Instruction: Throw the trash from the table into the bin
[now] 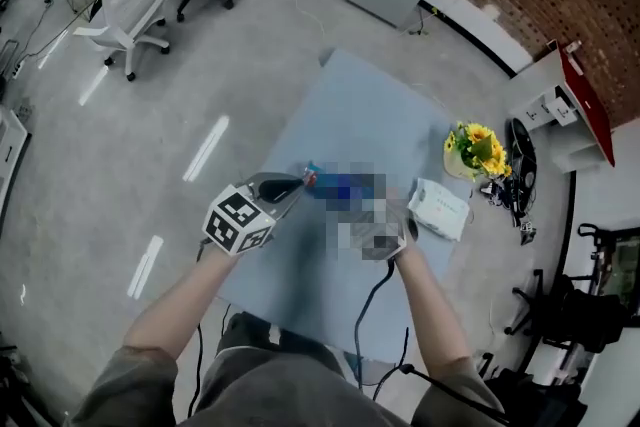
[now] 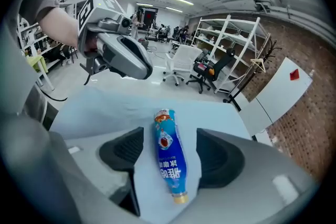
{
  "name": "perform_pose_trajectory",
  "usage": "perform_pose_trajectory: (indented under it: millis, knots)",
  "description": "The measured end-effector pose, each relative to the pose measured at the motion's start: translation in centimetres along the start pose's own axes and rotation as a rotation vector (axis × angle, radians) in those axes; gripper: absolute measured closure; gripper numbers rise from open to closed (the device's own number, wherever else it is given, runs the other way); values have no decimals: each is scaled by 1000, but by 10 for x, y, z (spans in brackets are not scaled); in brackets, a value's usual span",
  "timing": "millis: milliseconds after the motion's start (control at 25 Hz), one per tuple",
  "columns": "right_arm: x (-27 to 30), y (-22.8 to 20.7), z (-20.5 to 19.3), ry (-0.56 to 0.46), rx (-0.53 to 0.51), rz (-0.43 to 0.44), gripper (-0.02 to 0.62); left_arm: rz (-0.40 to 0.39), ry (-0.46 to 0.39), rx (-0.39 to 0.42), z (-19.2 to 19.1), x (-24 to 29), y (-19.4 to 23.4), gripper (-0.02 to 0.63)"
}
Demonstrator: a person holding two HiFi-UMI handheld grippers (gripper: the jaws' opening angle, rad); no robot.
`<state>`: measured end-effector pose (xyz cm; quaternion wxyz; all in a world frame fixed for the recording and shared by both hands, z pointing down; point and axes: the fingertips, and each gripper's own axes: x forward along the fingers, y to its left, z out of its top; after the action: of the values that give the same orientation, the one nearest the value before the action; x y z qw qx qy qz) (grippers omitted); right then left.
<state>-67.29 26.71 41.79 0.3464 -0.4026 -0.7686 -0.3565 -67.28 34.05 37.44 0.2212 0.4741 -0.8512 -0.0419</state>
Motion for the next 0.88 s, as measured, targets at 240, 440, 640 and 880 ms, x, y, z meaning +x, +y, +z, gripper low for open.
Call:
perform_pose_trajectory:
  millis: [240, 440, 640, 880]
  knots:
    - [52, -2, -17, 72, -21, 80, 291, -27, 78, -43, -39, 24, 14, 607]
    - [93, 2, -48, 169, 7, 144, 290, -43, 147, -77, -73, 36, 20, 607]
    - [112, 6, -61, 137, 240, 245, 290, -38, 165, -110, -92, 38, 20, 607]
    - [112, 5, -65, 114, 257, 220, 290, -34, 154, -125, -98, 36, 14, 607]
